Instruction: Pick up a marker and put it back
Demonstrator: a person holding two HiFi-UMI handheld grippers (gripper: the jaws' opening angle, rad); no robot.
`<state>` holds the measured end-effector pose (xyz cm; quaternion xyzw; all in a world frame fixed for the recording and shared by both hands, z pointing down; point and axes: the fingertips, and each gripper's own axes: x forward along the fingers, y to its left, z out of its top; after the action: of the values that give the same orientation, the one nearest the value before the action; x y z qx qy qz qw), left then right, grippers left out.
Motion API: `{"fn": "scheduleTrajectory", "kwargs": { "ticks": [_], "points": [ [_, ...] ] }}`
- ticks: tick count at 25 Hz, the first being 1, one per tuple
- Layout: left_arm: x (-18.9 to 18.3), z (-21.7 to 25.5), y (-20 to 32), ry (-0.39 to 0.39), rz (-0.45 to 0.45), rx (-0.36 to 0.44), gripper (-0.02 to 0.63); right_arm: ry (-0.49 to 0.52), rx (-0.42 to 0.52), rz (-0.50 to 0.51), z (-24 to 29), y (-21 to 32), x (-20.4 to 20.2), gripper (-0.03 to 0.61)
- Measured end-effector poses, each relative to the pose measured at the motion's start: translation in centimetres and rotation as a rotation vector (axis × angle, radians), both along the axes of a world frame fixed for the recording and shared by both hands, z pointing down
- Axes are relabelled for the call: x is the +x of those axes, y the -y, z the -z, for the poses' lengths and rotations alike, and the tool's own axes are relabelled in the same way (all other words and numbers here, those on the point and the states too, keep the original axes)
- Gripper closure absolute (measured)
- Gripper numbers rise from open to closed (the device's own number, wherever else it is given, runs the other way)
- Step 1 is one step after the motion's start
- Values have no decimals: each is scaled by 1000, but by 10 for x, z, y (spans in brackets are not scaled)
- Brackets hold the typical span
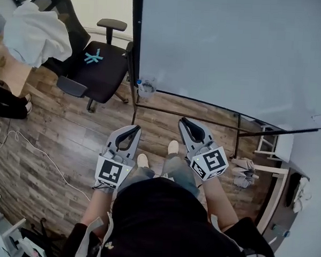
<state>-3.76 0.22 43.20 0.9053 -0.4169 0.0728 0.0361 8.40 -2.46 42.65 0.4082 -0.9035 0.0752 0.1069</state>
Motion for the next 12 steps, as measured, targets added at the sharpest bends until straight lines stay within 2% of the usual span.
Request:
{"fn": "scheduleTrajectory", "kwargs": {
  "ticks": [12],
  "points": [
    [-56,-5,27,3,290,-36,606,-45,-6,242,-14,76,-70,557]
  ]
}}
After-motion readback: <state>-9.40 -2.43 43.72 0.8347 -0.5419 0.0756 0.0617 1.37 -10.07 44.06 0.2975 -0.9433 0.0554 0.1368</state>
